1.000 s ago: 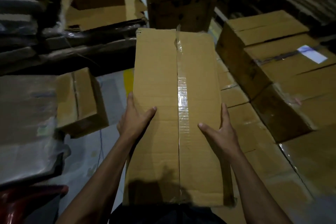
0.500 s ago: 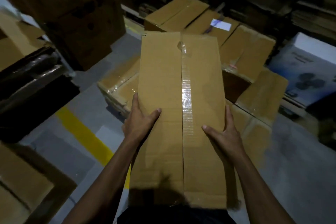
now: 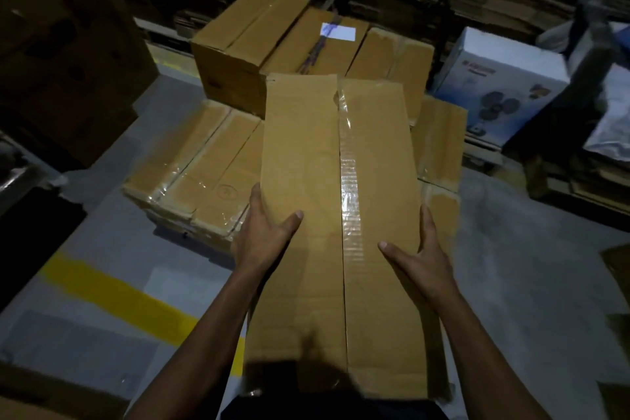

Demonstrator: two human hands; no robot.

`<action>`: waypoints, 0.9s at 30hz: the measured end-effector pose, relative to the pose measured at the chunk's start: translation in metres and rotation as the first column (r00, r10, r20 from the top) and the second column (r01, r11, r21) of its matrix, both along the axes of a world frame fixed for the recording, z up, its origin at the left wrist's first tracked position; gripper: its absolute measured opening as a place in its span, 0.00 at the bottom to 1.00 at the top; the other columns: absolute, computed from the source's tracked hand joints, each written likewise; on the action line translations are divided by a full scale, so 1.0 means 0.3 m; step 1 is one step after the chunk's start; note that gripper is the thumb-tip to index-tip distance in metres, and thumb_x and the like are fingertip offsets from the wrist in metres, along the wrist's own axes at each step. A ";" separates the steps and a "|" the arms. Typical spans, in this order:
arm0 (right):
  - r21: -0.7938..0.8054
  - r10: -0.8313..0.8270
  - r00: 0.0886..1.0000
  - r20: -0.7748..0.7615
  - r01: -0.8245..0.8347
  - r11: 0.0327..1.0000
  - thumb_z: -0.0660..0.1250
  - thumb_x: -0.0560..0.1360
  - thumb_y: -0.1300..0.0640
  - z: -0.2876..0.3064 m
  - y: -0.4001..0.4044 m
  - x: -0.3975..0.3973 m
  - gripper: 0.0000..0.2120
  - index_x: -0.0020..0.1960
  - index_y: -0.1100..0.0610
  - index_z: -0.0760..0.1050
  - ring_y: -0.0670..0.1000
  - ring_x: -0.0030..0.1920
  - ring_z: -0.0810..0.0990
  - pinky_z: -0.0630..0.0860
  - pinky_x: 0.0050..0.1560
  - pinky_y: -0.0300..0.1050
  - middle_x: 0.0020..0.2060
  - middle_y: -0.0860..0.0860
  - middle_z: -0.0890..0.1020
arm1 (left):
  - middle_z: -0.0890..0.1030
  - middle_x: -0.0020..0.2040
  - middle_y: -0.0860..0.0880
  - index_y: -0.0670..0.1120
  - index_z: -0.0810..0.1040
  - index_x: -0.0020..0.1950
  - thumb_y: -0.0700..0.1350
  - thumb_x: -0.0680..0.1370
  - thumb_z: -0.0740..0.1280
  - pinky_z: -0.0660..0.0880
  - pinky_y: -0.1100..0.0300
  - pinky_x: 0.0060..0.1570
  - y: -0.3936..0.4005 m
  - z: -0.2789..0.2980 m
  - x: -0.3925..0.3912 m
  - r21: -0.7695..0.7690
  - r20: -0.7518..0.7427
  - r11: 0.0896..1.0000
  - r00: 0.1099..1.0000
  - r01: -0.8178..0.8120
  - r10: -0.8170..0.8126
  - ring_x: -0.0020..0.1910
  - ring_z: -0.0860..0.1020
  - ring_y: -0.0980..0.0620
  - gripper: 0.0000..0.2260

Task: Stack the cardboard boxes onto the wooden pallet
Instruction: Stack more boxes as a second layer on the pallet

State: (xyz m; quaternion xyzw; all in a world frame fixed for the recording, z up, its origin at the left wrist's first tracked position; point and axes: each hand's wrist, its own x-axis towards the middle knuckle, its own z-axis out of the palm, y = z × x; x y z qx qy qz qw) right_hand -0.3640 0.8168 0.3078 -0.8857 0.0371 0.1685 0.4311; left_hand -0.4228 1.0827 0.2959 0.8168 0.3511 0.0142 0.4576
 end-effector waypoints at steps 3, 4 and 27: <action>-0.014 -0.034 0.999 0.006 0.034 0.999 0.76 0.70 0.39 -0.001 -0.023 0.001 0.53 0.80 0.37 0.42 0.59 0.76 0.64 0.65 0.71 0.59 0.79 0.50 0.62 | 0.74 0.70 0.53 0.61 0.50 0.77 0.63 0.73 0.70 0.69 0.49 0.57 -0.027 0.020 0.021 -0.011 0.044 0.999 0.998 0.038 -0.037 0.66 0.74 0.43 0.40; -0.011 -0.041 0.999 0.015 0.041 0.999 0.76 0.70 0.40 0.004 -0.027 0.004 0.53 0.80 0.37 0.42 0.59 0.76 0.64 0.64 0.71 0.59 0.79 0.50 0.61 | 0.74 0.69 0.53 0.61 0.51 0.77 0.62 0.73 0.70 0.68 0.51 0.55 -0.032 0.026 0.030 -0.026 0.068 0.999 0.997 0.045 -0.043 0.65 0.74 0.43 0.40; 0.030 -0.324 0.944 -0.062 0.326 0.945 0.73 0.64 0.30 -0.110 -0.372 0.395 0.55 0.79 0.34 0.42 0.60 0.74 0.66 0.66 0.71 0.65 0.79 0.51 0.62 | 0.75 0.68 0.51 0.59 0.50 0.79 0.65 0.72 0.69 0.70 0.51 0.54 -0.369 -0.041 0.709 0.091 -0.052 0.934 0.938 0.346 -0.342 0.63 0.76 0.42 0.42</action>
